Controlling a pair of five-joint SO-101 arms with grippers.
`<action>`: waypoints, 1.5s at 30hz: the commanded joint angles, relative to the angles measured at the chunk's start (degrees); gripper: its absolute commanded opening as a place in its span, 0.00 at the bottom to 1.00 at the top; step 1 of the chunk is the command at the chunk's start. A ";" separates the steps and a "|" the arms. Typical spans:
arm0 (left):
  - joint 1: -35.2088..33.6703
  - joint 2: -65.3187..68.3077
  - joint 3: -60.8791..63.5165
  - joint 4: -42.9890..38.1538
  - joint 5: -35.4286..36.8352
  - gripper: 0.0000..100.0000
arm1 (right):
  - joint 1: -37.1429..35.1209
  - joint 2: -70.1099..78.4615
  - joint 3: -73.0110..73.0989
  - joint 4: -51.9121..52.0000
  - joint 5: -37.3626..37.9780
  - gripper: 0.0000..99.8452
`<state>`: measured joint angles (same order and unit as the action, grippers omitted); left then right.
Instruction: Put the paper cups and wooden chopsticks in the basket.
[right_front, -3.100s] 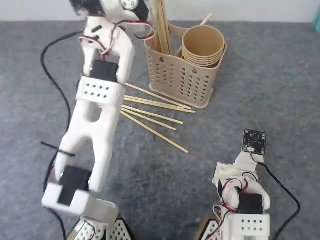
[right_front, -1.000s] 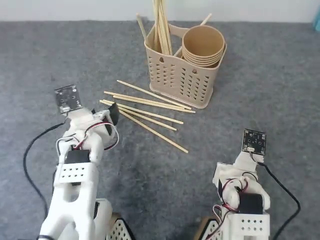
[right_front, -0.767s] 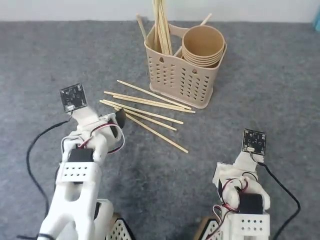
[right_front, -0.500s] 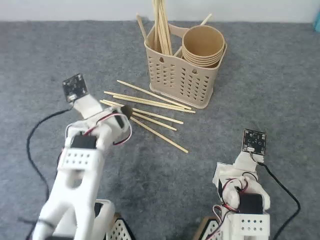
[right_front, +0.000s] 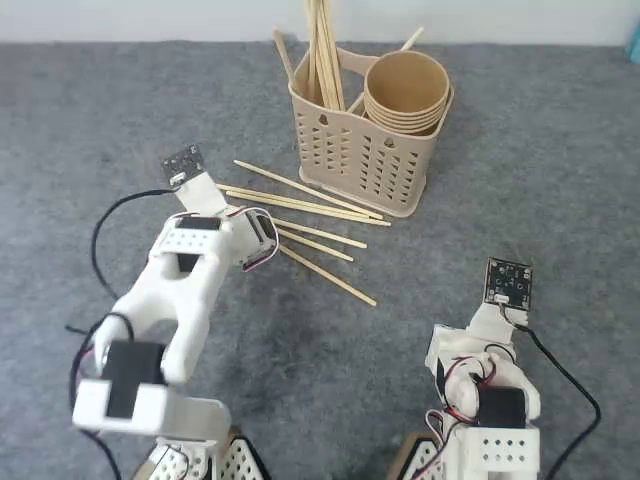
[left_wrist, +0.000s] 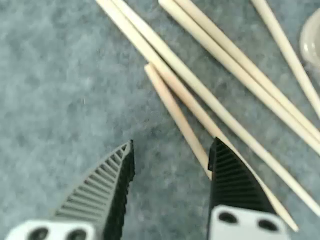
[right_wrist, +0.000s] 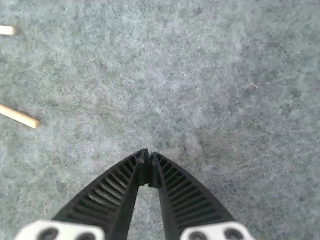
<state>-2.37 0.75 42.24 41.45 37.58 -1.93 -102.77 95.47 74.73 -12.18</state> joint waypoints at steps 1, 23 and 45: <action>-1.32 2.11 -5.23 0.53 0.62 0.23 | 0.57 -1.19 1.05 0.31 0.53 0.01; 3.34 2.73 -5.41 3.34 0.44 0.06 | 0.57 -1.19 1.05 0.31 0.53 0.01; 3.25 -25.58 2.86 10.55 -5.80 0.01 | 0.48 -1.19 1.05 0.31 0.53 0.01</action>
<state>0.53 -10.95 41.71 51.47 33.45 -1.93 -102.77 95.47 74.73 -12.18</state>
